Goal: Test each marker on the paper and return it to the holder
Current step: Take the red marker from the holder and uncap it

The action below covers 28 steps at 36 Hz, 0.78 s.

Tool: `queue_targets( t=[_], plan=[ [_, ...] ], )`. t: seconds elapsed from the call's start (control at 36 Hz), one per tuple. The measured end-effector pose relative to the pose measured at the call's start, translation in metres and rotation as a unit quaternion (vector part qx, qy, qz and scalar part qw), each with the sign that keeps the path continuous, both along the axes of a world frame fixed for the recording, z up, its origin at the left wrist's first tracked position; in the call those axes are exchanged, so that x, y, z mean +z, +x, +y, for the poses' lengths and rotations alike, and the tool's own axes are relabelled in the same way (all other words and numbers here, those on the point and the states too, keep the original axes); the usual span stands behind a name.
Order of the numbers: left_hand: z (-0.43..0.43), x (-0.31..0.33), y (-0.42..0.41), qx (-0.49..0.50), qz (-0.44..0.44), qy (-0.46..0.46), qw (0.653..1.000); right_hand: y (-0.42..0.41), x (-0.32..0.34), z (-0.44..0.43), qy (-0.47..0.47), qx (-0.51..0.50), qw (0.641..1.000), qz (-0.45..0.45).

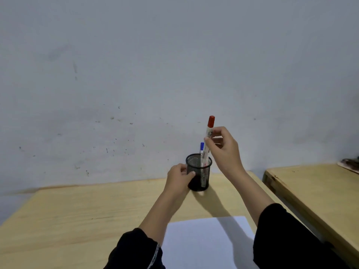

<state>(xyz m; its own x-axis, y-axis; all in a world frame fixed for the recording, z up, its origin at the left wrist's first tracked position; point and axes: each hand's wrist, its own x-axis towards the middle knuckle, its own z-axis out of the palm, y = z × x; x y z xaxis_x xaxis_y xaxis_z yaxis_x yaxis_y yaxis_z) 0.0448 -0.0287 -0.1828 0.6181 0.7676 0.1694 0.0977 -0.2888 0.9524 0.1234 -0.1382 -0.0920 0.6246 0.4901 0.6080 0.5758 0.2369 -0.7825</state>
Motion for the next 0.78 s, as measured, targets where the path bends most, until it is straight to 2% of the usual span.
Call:
queue_targets(
  t=[0.14,0.28,0.36,0.53,0.64,0.78],
  plan=[
    [-0.019,0.044,-0.033,0.020,-0.085,0.068,0.994,-0.018,-0.016,-0.027,-0.039,0.015,0.999,-0.009],
    [-0.041,0.073,-0.066,-0.048,-0.147,0.070,0.985,-0.039,-0.038,-0.052,-0.098,0.034,0.994,-0.028],
    [-0.056,0.076,-0.085,-0.080,-0.135,0.093,0.983,-0.054,-0.043,-0.065,-0.112,0.058,0.991,-0.041],
    [-0.064,0.064,-0.117,-0.085,-0.083,0.126,0.985,-0.069,-0.049,-0.082,-0.179,0.098,0.977,-0.061],
    [-0.063,0.055,-0.132,-0.066,-0.104,0.109,0.986,-0.076,-0.048,-0.086,-0.198,0.134,0.970,-0.047],
    [-0.058,0.045,-0.149,-0.025,-0.150,0.051,0.987,-0.078,-0.051,-0.086,-0.156,0.145,0.977,0.014]
  ],
)
